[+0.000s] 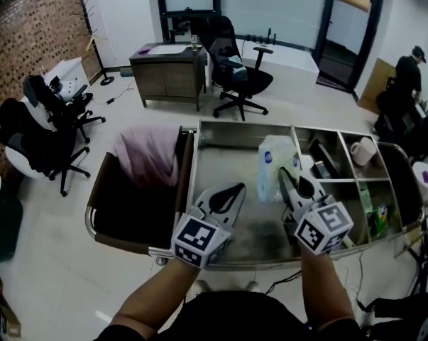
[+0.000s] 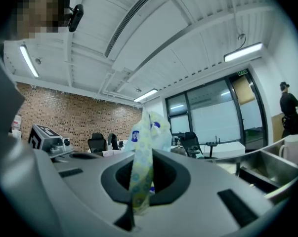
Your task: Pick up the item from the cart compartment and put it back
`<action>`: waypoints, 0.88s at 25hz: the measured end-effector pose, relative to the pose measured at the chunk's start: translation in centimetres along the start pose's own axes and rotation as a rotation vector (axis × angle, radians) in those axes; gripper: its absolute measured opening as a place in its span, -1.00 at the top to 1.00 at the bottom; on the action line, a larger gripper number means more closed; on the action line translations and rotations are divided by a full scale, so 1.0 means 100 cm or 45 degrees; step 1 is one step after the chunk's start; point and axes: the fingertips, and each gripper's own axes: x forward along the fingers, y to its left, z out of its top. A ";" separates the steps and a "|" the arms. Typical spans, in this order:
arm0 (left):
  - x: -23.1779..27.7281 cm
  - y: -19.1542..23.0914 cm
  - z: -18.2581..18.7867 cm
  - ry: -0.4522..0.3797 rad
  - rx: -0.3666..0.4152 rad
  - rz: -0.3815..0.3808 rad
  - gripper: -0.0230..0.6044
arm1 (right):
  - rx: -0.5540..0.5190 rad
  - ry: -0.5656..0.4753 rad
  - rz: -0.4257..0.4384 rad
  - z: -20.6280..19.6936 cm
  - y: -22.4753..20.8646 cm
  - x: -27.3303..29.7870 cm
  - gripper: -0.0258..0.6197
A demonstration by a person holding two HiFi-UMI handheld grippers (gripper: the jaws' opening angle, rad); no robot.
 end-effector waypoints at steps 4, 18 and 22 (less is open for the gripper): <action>-0.001 0.000 -0.001 0.000 0.003 -0.002 0.93 | -0.006 0.034 -0.002 -0.001 -0.002 0.007 0.88; 0.001 -0.001 -0.002 0.005 0.004 -0.012 0.93 | -0.081 0.199 0.011 0.012 -0.018 0.057 0.88; 0.000 -0.001 -0.002 0.008 0.003 -0.010 0.93 | -0.116 0.279 0.031 0.007 -0.023 0.076 0.88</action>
